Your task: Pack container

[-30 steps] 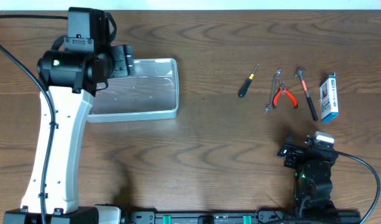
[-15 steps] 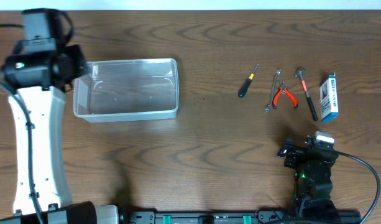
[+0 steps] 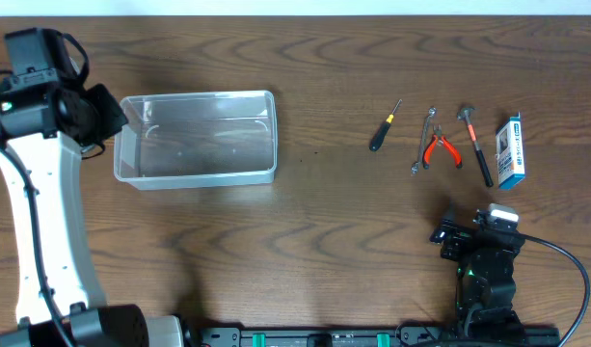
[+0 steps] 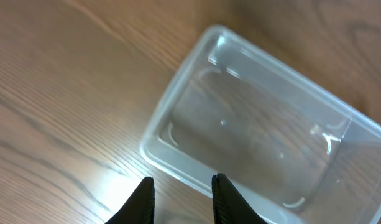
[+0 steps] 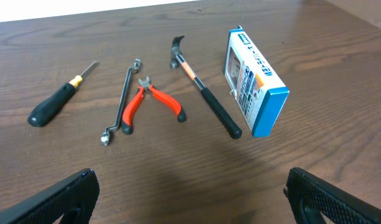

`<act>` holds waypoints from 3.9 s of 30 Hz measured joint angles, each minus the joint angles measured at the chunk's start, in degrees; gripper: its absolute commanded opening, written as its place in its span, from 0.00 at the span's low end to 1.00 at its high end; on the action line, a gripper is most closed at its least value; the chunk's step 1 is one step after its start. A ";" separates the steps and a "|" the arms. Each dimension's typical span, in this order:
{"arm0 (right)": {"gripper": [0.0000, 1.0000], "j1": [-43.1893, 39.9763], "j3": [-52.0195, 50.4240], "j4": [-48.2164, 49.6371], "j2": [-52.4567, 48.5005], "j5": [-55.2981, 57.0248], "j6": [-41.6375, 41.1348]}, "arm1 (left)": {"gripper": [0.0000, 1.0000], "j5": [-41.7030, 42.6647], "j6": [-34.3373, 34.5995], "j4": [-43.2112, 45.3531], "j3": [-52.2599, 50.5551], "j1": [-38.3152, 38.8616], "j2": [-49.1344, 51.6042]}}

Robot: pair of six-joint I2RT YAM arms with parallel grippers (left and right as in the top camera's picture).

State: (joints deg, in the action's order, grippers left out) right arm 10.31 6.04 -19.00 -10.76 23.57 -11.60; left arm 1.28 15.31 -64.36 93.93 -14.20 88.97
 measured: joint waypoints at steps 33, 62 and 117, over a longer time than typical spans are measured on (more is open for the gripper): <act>0.99 0.00 0.00 -0.02 0.00 0.00 0.00 | 0.42 14.58 16.33 -8.72 -3.72 0.00 13.75; 0.99 0.00 0.00 0.00 0.00 0.00 0.00 | 0.59 13.33 23.76 6.38 -17.79 0.00 13.75; 0.99 0.00 0.00 0.00 0.00 0.00 0.00 | 0.88 21.20 27.74 6.21 -17.40 7.56 13.66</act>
State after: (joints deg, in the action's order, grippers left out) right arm 10.31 6.04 -19.00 -10.76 23.57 -11.60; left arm 22.48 43.05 -58.15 76.53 -6.63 102.63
